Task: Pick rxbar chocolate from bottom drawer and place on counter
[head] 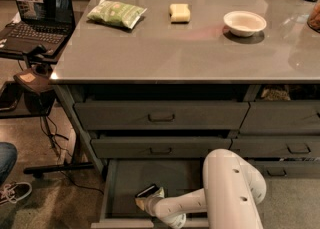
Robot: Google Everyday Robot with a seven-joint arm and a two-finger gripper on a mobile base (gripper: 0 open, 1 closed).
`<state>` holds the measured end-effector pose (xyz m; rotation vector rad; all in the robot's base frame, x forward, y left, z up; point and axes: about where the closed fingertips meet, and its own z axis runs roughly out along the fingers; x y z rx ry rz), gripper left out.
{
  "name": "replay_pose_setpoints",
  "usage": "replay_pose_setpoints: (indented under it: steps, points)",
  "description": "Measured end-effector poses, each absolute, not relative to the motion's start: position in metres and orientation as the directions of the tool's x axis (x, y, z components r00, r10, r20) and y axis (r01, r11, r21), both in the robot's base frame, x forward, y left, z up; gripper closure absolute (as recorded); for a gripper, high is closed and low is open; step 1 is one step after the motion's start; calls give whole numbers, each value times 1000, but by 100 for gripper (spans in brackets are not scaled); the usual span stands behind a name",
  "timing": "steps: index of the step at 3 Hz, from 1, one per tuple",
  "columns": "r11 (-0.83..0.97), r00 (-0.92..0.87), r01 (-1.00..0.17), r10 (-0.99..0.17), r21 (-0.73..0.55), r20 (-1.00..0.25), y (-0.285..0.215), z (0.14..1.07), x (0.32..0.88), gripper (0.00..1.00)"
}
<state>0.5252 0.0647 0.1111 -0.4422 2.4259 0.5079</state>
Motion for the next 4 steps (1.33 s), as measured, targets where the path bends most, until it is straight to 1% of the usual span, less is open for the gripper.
replay_pose_setpoints:
  steps: [2, 3, 4]
  points:
    - [870, -756, -424, -189, 249, -627, 64, 118, 527, 89]
    - [870, -756, -424, -189, 249, -627, 64, 121, 528, 100]
    - [898, -738, -384, -159, 215, -655, 31, 140, 541, 100]
